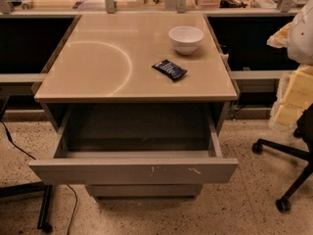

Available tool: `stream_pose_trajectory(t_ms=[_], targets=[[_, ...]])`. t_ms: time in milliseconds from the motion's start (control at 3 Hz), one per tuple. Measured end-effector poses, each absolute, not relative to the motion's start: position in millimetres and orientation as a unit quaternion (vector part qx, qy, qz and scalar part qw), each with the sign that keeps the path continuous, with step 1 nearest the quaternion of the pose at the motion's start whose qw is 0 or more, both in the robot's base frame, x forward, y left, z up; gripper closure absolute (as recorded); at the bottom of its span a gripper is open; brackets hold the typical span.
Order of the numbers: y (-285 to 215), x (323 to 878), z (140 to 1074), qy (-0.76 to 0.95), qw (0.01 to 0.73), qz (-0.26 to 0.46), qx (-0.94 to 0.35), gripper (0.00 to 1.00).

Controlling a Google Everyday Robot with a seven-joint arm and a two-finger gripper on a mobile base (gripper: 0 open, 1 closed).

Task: Place rxbar blueberry into top drawer

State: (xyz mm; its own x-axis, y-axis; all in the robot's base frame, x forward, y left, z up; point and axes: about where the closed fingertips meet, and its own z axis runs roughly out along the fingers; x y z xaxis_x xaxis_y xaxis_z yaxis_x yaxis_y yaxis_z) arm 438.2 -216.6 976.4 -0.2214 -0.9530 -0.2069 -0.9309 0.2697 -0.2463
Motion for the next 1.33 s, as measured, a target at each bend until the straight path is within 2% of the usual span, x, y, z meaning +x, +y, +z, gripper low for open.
stream_pose_trajectory(t_ms=[667,1000,1333], targets=[[-212.8,448.5,976.2,0.777,0.171,-0.029,-0.605,0.00],[-186.5,488.6,970.6,0.751,0.209,0.004,-0.627,0.00],[-137.4,540.6,961.1,0.720,0.232,0.025,-0.654,0.00]])
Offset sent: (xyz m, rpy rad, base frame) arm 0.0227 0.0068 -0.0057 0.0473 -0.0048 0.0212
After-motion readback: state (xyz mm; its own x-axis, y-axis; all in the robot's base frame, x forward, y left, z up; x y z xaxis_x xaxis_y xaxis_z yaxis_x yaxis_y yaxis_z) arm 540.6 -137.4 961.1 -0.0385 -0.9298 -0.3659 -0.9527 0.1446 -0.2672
